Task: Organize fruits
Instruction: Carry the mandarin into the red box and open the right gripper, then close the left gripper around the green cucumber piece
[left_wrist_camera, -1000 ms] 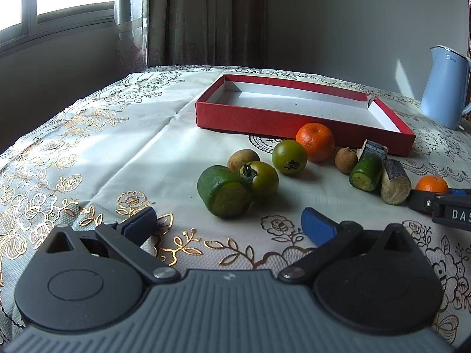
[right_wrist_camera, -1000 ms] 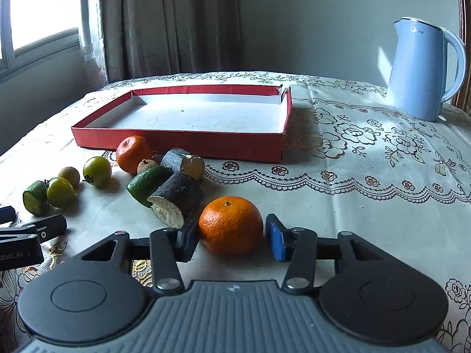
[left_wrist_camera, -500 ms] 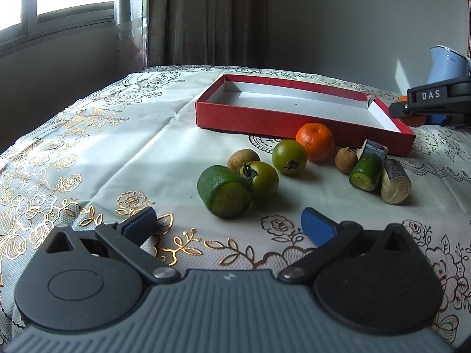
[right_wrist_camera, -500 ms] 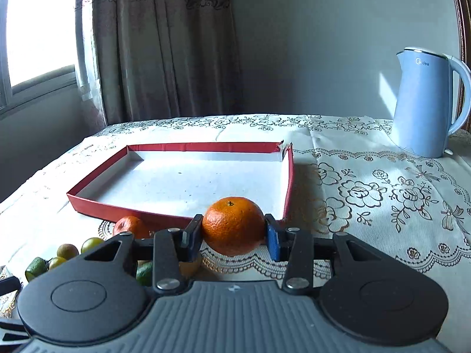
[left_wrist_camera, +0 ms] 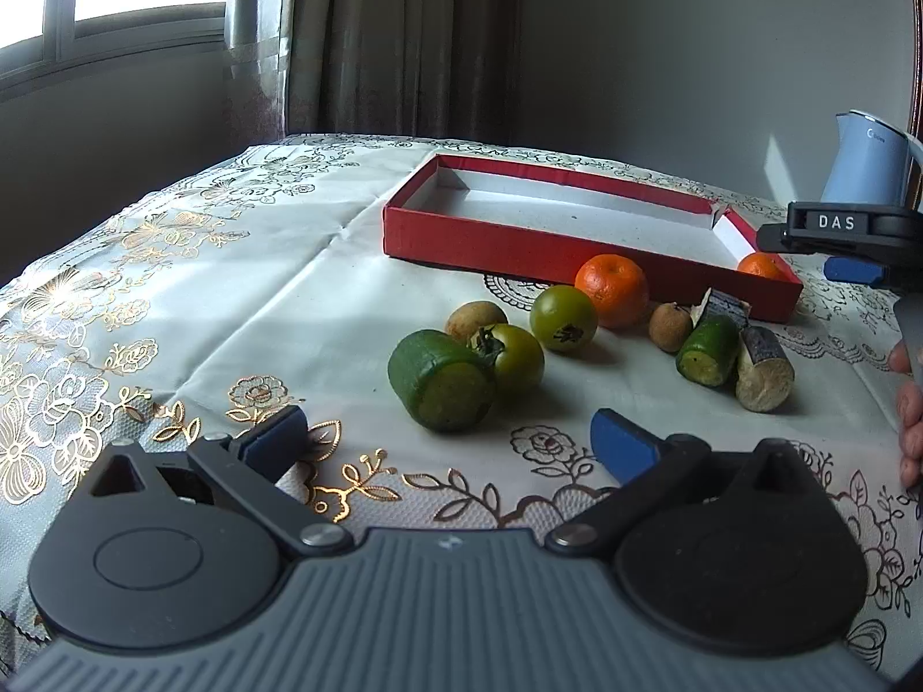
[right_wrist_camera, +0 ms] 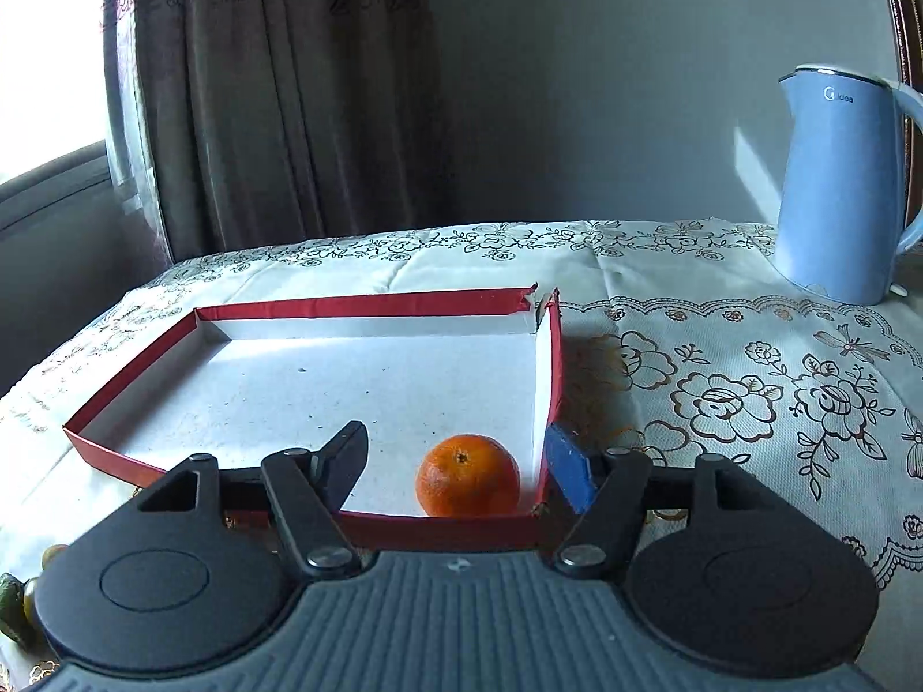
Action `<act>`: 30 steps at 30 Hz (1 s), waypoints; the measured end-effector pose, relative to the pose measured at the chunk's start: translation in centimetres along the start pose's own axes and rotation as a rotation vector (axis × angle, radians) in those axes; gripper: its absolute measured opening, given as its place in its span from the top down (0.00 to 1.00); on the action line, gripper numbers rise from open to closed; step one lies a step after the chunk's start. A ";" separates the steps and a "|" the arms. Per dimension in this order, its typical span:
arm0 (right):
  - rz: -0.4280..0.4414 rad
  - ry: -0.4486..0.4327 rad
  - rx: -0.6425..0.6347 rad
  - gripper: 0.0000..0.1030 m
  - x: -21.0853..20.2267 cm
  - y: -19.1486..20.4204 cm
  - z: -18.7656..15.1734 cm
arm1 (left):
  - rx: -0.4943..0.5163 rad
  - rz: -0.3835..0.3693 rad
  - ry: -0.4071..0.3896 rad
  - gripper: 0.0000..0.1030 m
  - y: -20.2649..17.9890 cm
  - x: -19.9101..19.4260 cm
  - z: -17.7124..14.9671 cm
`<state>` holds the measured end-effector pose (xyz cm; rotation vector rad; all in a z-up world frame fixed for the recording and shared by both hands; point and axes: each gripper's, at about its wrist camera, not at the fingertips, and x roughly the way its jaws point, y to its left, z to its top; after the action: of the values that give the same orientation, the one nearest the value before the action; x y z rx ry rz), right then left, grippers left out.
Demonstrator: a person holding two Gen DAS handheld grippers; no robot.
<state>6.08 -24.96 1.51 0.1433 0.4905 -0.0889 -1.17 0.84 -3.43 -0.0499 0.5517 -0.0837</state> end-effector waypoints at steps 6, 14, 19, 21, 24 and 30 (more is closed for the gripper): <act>0.001 -0.102 0.052 0.23 -2.5 -2.3 -1.7 | -0.036 0.065 -0.061 0.00 1.5 -0.9 0.2; 0.030 -0.098 0.068 0.23 -2.1 -2.7 -1.5 | -0.043 0.056 -0.055 0.18 2.3 -0.6 1.2; 0.029 -0.105 0.070 0.23 -2.1 -2.6 -1.6 | -0.013 -0.006 -0.014 0.47 1.7 0.1 1.1; 0.030 -0.108 0.073 0.23 -2.2 -2.7 -1.6 | -0.010 -0.022 -0.014 0.56 1.5 0.2 1.1; 0.030 -0.110 0.074 0.22 -2.2 -2.7 -1.6 | -0.013 -0.058 -0.005 0.63 1.6 0.4 1.0; 0.034 -0.112 0.079 0.19 -2.3 -2.8 -1.7 | -0.014 -0.060 -0.016 0.74 1.6 0.0 1.1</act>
<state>2.96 -27.31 0.84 0.2228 0.3724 -0.0831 -0.51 2.51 -2.59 -0.0806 0.5347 -0.1377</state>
